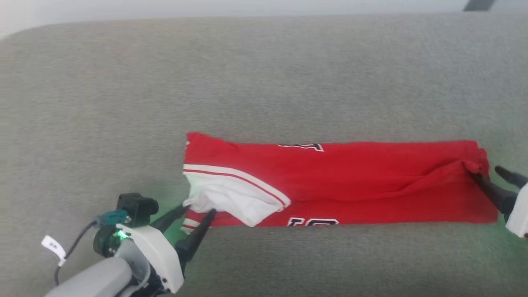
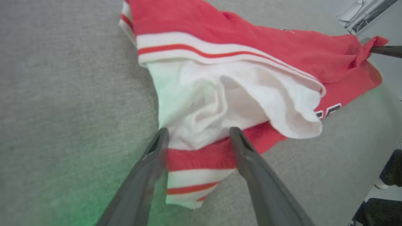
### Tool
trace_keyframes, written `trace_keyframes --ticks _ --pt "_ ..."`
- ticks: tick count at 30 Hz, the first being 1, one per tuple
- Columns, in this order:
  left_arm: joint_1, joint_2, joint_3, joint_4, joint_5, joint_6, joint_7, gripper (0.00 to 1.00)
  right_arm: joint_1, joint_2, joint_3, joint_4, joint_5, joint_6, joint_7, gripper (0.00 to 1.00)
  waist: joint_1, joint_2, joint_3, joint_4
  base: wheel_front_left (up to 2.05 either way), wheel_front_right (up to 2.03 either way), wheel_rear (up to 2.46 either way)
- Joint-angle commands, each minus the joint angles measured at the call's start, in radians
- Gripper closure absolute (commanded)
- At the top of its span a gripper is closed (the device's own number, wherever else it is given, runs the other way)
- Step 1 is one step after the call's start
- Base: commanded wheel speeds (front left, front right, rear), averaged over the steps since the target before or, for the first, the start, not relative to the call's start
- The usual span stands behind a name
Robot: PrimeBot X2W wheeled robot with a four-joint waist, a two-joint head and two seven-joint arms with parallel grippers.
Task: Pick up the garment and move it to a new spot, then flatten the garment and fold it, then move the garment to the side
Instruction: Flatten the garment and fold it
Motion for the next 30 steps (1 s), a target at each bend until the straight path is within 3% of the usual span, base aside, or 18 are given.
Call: trace_keyframes --ticks 1,4,9,19,23,30 --pt "0.037 -0.013 0.020 -0.002 0.005 0.010 -0.006 0.00 0.026 0.019 -0.024 0.007 0.037 -0.001 0.017 0.00 0.0000 0.0000 -0.026 0.035 0.00 0.00 0.00" --pt "0.073 -0.033 0.091 -0.020 0.036 0.015 -0.006 0.00 0.053 0.017 -0.064 0.036 0.067 -0.001 0.043 0.00 0.0000 0.0000 -0.039 0.068 0.00 0.00 0.00" --pt "0.185 -0.094 0.296 -0.053 0.157 0.025 -0.007 0.00 0.079 0.033 -0.119 0.125 0.088 -0.001 0.084 0.00 0.0000 0.0000 -0.058 0.126 0.00 0.00 0.00" --pt "0.395 -0.280 0.669 -0.101 0.541 0.028 -0.007 0.00 0.092 0.079 -0.131 0.234 0.086 -0.001 0.201 0.00 0.0000 0.0000 -0.093 0.179 0.00 0.00 0.00" --pt "0.450 -0.361 0.803 -0.118 0.657 -0.007 -0.007 0.00 0.100 0.087 -0.130 0.247 0.076 -0.001 0.237 0.00 0.0000 0.0000 -0.102 0.188 0.00 0.00 0.00" --pt "0.502 -0.450 0.960 -0.150 0.833 -0.063 -0.007 0.00 0.091 0.107 -0.125 0.275 0.045 -0.001 0.288 0.00 0.0000 0.0000 -0.108 0.189 0.00 0.00 0.00"
